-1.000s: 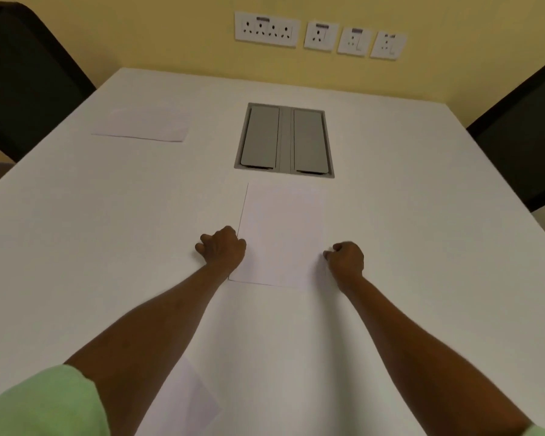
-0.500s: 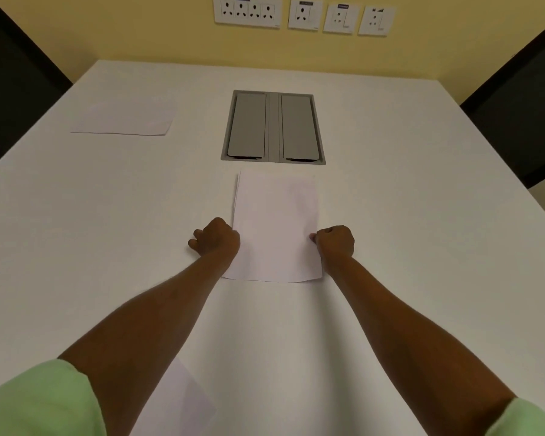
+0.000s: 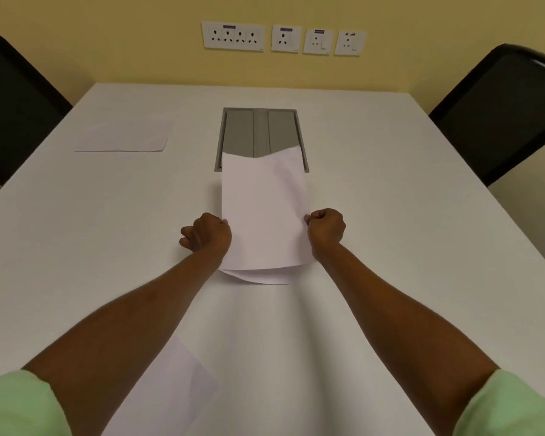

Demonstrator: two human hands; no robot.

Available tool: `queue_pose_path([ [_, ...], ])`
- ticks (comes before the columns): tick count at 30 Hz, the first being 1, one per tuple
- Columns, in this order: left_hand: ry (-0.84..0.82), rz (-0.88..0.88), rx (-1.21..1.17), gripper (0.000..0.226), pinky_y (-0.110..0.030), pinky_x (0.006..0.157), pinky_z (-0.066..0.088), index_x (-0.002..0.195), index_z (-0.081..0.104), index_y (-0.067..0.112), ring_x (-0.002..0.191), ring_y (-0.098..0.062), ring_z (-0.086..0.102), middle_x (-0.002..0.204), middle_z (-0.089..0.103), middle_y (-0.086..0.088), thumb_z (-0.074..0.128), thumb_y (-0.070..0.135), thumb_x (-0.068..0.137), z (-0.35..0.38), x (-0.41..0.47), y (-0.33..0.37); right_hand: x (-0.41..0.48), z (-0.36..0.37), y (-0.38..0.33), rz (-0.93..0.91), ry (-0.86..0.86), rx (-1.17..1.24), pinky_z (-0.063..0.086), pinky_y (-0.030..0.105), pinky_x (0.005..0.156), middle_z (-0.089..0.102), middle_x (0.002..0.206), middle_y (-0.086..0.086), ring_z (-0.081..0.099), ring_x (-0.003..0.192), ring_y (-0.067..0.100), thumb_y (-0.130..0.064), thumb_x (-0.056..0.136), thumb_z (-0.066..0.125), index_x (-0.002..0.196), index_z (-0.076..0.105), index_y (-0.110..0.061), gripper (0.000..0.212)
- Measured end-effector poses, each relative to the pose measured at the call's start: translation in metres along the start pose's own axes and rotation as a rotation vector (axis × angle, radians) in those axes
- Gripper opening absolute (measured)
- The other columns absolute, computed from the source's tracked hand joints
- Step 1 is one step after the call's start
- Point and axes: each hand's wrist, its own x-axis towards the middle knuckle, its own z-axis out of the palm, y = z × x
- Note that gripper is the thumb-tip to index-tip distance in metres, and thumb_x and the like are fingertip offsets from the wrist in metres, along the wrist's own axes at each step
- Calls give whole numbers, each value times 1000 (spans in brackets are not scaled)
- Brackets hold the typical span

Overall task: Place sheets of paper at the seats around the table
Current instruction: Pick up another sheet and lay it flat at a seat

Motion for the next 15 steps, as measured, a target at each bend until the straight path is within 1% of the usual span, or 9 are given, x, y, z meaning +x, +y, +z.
queue_pose_path([
  [2,12,35,-37,20,-41,89,30,100,66,17,116,-32,40,107,65,-8,53,31,93,-13,-14,5,-9,-17,-13,2,8,49,55,34,77,64,69,-3,68,77,20,8,79,57,71,59,-10,19],
  [4,43,88,-24,13,-40,84,29,92,63,19,112,-31,40,100,65,-7,55,29,92,-27,-25,9,-18,-33,-24,1,7,109,52,26,70,59,64,-9,64,68,11,10,80,54,76,62,-7,19],
  [5,65,114,-7,11,-39,82,29,88,63,19,110,-31,40,97,65,-6,57,28,91,-35,-29,11,-23,-40,-29,1,5,135,49,22,66,58,64,-10,61,63,6,10,81,56,78,64,-5,17],
  [7,103,144,29,12,-39,80,28,84,65,18,106,-32,40,92,65,-7,59,27,89,-47,-35,14,-32,-50,-36,0,-5,172,43,16,59,57,66,-8,55,61,4,8,82,62,83,66,0,9],
  [11,168,199,84,11,-40,80,29,82,66,20,105,-32,40,88,66,-7,60,27,87,-68,-46,19,-48,-64,-48,20,-20,249,38,14,53,58,73,-2,49,59,2,3,82,67,83,66,-3,6],
  [13,186,204,28,12,-41,82,30,81,66,20,106,-32,40,87,67,-8,60,28,88,-77,-52,20,-54,-72,-55,22,-25,281,37,13,50,59,74,-1,50,59,2,2,82,68,82,65,-5,7],
  [15,177,183,-102,13,-42,85,31,82,65,19,108,-33,39,88,66,-8,60,28,89,-85,-63,22,-61,-84,-60,23,-23,301,38,15,51,60,77,0,50,60,4,0,81,70,83,67,-3,5],
])
